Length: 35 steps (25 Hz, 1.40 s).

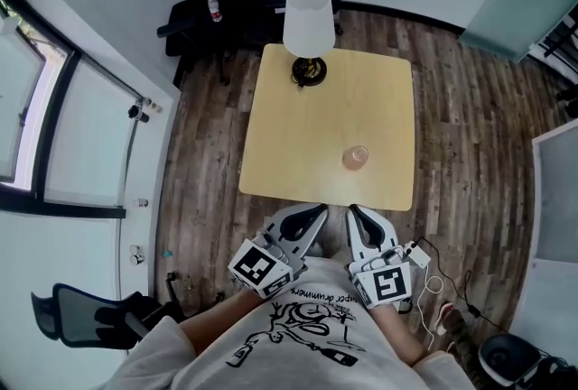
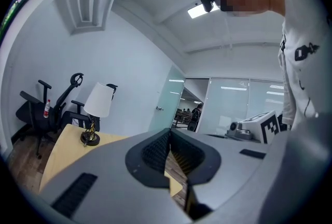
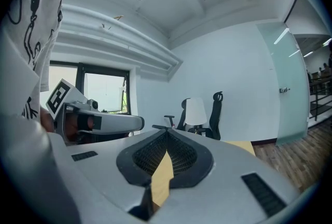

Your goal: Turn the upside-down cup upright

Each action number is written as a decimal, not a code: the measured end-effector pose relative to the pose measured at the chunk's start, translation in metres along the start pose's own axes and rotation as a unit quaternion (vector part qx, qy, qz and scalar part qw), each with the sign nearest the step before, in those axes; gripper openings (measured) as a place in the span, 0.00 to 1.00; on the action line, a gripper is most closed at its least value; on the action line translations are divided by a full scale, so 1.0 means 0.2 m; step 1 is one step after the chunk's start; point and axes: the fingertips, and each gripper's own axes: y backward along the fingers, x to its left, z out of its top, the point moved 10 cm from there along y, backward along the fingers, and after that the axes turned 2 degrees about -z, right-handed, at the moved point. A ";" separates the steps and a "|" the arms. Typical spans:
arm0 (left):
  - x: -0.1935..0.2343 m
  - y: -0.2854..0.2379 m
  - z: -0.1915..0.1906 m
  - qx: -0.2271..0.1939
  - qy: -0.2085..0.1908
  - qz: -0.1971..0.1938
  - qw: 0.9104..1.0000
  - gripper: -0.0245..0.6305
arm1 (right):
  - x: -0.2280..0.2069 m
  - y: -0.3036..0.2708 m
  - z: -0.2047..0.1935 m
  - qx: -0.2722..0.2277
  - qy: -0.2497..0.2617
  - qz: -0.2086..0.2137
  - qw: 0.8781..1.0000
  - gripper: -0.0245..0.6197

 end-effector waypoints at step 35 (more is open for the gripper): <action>0.05 -0.45 -0.03 0.023 -0.010 0.008 1.000 0.05 | -0.43 -0.08 -0.01 0.038 0.021 0.018 0.999 0.08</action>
